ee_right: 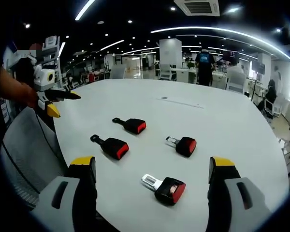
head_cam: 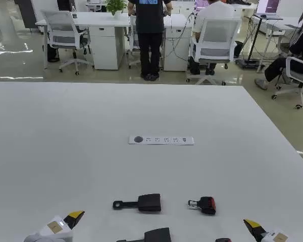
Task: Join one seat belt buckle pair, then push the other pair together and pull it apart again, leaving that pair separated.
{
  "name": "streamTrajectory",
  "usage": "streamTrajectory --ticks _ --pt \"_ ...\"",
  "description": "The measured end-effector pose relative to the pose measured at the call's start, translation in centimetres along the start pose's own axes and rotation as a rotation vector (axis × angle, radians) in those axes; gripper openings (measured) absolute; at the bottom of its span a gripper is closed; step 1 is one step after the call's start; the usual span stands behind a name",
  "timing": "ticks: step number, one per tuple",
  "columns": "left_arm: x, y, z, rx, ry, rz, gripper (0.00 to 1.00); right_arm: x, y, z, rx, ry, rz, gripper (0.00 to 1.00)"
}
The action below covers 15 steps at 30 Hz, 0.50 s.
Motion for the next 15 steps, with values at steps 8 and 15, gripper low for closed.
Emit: streamTrajectory --ticks 8,15 --pt "0.19 -0.13 0.14 0.000 0.001 0.002 1.00 -0.03 -0.19 -0.08 0.000 0.001 0.000 0.97" --pt "-0.01 -0.04 0.23 0.001 0.001 0.000 1.00 0.16 -0.03 -0.03 -0.001 0.003 -0.001 0.97"
Point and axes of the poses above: the centre of the closed fingertips' face, and the gripper's own axes: z roughly forward along the fingers, x roughly to its right, y roughly out of its underside, the point moved 6 cm from there along -z, roughly backward along the fingers
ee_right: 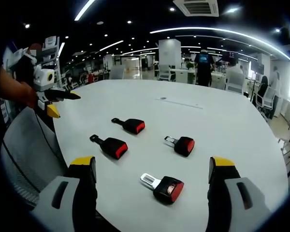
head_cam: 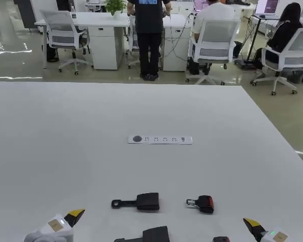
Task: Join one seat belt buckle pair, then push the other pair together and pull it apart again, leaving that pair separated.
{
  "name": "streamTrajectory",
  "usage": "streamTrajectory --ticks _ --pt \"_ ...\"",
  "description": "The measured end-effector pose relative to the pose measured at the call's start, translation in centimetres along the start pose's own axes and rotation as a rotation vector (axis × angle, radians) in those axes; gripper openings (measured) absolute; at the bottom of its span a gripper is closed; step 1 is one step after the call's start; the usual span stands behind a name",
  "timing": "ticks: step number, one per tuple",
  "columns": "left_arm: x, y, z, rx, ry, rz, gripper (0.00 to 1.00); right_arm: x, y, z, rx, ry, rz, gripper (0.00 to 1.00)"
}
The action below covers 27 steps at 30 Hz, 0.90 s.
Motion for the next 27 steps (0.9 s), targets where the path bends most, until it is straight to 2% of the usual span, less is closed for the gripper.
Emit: streamTrajectory --ticks 27 --pt "0.12 -0.04 -0.09 -0.007 0.001 0.009 1.00 0.32 0.59 0.23 -0.008 -0.005 0.001 0.96"
Point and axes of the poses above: the centre of the closed fingertips' face, and the gripper's own axes: z roughly forward along the fingers, x roughly to its right, y roughly out of its underside, the point moved 6 cm from there along -z, roughly backward along the fingers
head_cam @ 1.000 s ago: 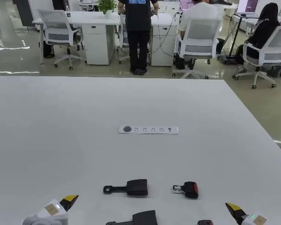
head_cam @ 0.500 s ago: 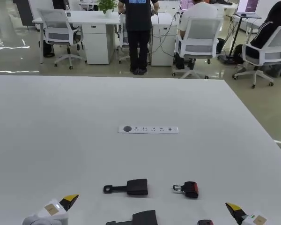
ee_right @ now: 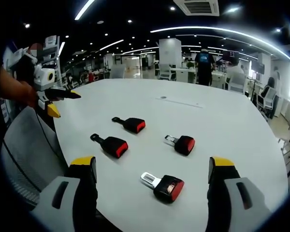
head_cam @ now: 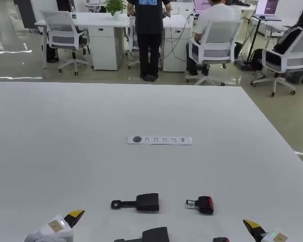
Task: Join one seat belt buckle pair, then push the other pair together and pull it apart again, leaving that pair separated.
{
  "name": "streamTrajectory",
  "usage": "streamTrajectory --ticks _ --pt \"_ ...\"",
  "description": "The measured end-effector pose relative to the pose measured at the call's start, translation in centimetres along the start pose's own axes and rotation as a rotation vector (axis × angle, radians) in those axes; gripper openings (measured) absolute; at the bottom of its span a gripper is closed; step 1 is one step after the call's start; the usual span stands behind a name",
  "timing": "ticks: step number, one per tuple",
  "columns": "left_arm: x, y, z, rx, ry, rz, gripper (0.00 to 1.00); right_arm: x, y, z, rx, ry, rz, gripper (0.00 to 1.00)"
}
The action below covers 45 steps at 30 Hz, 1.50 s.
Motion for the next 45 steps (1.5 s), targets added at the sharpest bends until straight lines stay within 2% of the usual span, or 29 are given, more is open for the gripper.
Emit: streamTrajectory --ticks 8,16,39,45 --pt "0.09 -0.11 0.08 0.002 0.000 0.001 1.00 0.01 0.04 -0.10 0.000 -0.001 -0.002 0.96" --pt "0.65 -0.26 -0.03 -0.001 -0.001 0.000 1.00 -0.03 -0.07 -0.40 -0.002 0.002 0.003 0.96" --pt "0.50 0.03 0.11 -0.003 0.001 -0.005 1.00 0.09 0.18 -0.17 -0.002 0.000 0.002 0.95" --pt "0.40 0.45 0.42 -0.009 0.004 -0.005 1.00 0.17 0.47 -0.19 -0.011 -0.002 0.001 0.95"
Point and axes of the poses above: the centre of the closed fingertips' face, and the gripper's own axes: z roughly forward along the fingers, x roughly to its right, y roughly out of its underside, the point moved 6 cm from there along -z, roughly backward along the fingers
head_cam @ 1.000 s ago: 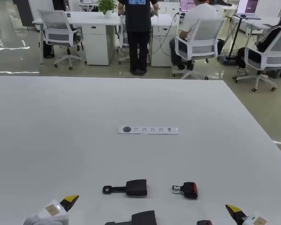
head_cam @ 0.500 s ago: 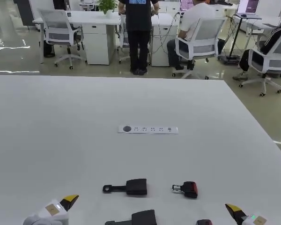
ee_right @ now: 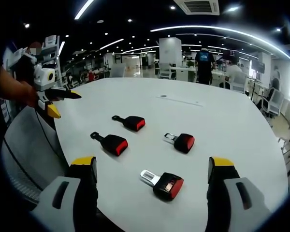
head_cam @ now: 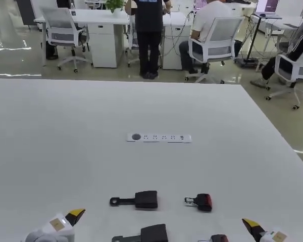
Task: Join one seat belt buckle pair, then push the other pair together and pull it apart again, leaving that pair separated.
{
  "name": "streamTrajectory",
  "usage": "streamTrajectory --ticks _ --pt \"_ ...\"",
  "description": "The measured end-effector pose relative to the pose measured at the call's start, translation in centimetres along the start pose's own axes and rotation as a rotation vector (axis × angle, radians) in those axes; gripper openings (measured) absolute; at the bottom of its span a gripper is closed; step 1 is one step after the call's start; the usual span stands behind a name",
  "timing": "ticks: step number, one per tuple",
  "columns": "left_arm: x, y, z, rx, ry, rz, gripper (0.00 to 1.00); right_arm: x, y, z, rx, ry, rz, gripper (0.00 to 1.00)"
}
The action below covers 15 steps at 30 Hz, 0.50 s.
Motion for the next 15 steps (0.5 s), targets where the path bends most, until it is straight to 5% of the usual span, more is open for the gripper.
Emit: streamTrajectory --ticks 15 --pt "0.8 0.3 1.3 -0.024 0.014 -0.010 1.00 0.1 0.4 -0.4 -0.034 -0.014 -0.003 0.94"
Point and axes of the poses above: the centre of the closed fingertips' face, and the gripper's own axes: z roughly forward along the fingers, x roughly to its right, y roughly out of its underside, the point moved 6 cm from there along -z, roughly backward along the fingers
